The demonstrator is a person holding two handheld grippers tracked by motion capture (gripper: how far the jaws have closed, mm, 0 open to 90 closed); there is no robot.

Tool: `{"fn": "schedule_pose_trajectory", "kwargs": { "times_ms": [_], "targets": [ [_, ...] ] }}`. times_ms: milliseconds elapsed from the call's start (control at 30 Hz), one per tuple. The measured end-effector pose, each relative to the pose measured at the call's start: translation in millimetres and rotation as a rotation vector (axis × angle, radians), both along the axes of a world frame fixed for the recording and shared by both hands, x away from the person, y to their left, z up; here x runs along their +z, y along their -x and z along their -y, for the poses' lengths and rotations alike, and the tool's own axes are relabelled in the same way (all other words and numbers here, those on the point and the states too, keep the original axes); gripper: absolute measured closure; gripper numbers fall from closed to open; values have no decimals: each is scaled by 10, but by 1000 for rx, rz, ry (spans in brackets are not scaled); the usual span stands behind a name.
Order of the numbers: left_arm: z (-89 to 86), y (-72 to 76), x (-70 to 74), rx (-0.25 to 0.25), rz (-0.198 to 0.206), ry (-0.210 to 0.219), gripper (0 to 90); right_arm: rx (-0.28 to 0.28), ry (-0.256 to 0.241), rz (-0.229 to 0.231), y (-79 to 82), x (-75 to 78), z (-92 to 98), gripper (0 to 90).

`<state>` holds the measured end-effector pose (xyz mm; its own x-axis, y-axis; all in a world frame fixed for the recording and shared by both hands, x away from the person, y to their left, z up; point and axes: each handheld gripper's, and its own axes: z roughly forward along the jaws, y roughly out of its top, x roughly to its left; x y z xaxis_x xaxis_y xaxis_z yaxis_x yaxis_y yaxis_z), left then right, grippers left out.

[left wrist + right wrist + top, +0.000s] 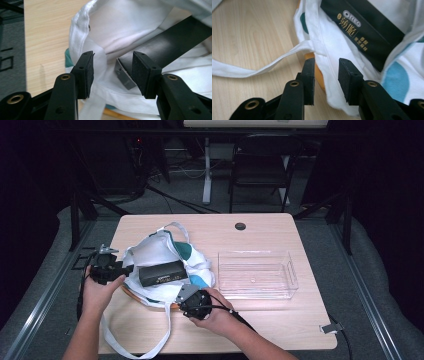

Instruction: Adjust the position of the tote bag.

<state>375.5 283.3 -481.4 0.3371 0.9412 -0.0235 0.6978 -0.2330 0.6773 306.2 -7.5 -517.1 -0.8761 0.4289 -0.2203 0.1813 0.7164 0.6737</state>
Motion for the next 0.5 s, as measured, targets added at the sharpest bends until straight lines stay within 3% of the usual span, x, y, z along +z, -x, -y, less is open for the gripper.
{"fn": "schedule_pose_trajectory", "kwargs": {
  "times_ms": [100, 267, 400, 500],
  "targets": [
    [34, 33, -40, -17, -9, -42, 529, -21, -28, -22, -39, 82, 41, 665],
    [68, 94, -72, -51, -30, -45, 544, -44, -35, -45, -119, 200, 74, 665],
    [113, 145, -73, -98, -55, -73, 545, -65, -35, -51, -157, 266, 87, 661],
    [152, 193, -90, -106, -46, -84, 539, -71, -42, -47, -164, 288, 87, 659]
  ]
}}
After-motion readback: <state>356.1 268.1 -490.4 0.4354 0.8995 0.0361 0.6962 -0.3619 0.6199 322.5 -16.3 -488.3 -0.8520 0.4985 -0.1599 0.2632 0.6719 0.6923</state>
